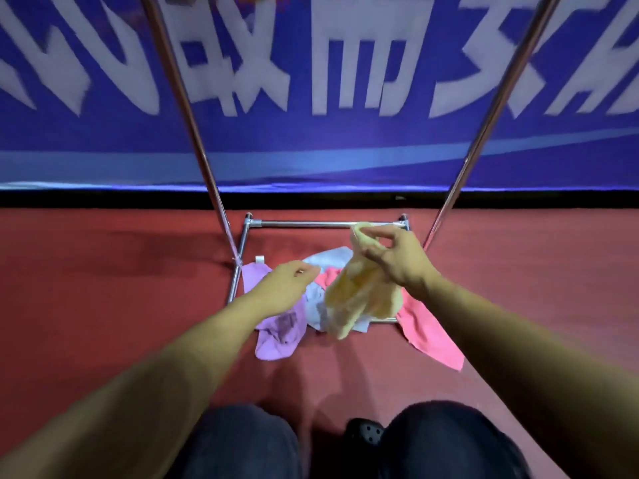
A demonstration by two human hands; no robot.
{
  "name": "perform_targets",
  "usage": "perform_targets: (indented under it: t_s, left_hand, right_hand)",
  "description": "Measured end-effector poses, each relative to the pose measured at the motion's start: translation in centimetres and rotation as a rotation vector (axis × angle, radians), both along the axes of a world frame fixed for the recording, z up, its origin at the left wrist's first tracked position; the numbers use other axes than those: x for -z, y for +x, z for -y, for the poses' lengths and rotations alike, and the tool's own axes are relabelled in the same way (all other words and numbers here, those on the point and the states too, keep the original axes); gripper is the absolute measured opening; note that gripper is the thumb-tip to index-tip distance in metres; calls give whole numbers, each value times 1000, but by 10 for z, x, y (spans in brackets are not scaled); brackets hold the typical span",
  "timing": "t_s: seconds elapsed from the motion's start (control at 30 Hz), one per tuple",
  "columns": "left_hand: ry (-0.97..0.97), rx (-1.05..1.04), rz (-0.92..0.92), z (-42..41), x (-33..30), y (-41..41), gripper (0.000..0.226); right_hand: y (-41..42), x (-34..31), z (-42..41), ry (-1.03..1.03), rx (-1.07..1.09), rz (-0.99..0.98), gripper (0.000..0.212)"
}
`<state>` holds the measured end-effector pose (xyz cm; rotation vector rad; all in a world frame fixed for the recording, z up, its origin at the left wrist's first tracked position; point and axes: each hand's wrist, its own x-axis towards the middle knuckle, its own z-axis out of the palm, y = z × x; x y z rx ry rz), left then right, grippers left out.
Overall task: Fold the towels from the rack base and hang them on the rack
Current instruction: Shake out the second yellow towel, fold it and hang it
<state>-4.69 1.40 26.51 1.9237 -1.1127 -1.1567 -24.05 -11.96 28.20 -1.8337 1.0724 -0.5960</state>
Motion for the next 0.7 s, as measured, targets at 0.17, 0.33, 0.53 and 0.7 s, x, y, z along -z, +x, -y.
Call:
perform_targets:
  t_s: [0.17, 0.33, 0.53, 0.7]
  left_hand:
    - [-27, -155, -192, -26, -78, -34, 54]
    - [-259, -235, -508, -46, -134, -57, 51]
    - [-375, -154, -820, -53, -130, -66, 50]
    - [-272, -191, -721, -51, -103, -56, 52]
  right_hand:
    - [-2, -120, -32, -30, 33, 242, 36]
    - [3, -192, -72, 26, -50, 409, 34]
    - [19, -178, -100, 314, -157, 509, 26]
    - [33, -134, -96, 440, -115, 589, 26]
